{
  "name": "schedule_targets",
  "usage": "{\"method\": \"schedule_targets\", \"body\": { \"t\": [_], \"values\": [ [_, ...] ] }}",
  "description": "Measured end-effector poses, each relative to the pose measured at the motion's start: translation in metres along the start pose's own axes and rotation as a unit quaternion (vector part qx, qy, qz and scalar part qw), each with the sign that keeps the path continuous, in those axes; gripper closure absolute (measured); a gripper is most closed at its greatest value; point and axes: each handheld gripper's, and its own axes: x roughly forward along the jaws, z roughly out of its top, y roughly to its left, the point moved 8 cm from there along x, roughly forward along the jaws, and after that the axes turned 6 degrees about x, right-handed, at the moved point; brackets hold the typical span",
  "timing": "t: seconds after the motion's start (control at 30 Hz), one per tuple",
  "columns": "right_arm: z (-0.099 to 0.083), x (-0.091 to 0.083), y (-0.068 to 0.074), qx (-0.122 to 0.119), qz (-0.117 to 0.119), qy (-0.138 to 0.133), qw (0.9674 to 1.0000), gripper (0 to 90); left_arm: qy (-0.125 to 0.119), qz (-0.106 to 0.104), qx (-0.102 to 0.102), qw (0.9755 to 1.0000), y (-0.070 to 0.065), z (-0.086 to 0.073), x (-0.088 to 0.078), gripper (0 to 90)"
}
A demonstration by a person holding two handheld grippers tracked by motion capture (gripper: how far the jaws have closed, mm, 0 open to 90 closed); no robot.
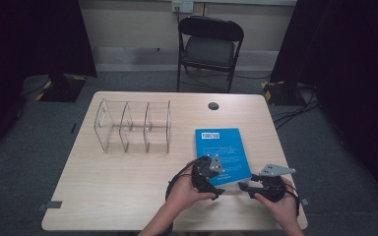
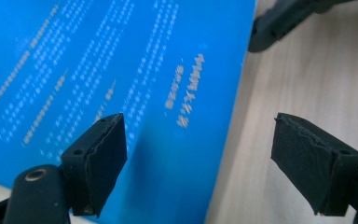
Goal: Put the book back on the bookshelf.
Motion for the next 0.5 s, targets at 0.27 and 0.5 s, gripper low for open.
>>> {"method": "schedule_targets", "body": {
  "t": [0.27, 0.5],
  "values": [
    [0.005, -0.001, 0.002, -0.002, 0.004, -0.008, 1.0000, 47.7, 0.010, 0.007, 0.005, 0.9999, 0.002, 0.003, 0.014, 17.5],
    [0.005, -0.001, 0.002, 0.000, 0.004, -0.008, 1.0000, 47.8, 0.013, 0.019, 0.012, 0.9997, 0.005, 0.005, 0.025, 15.8]
  ]
}}
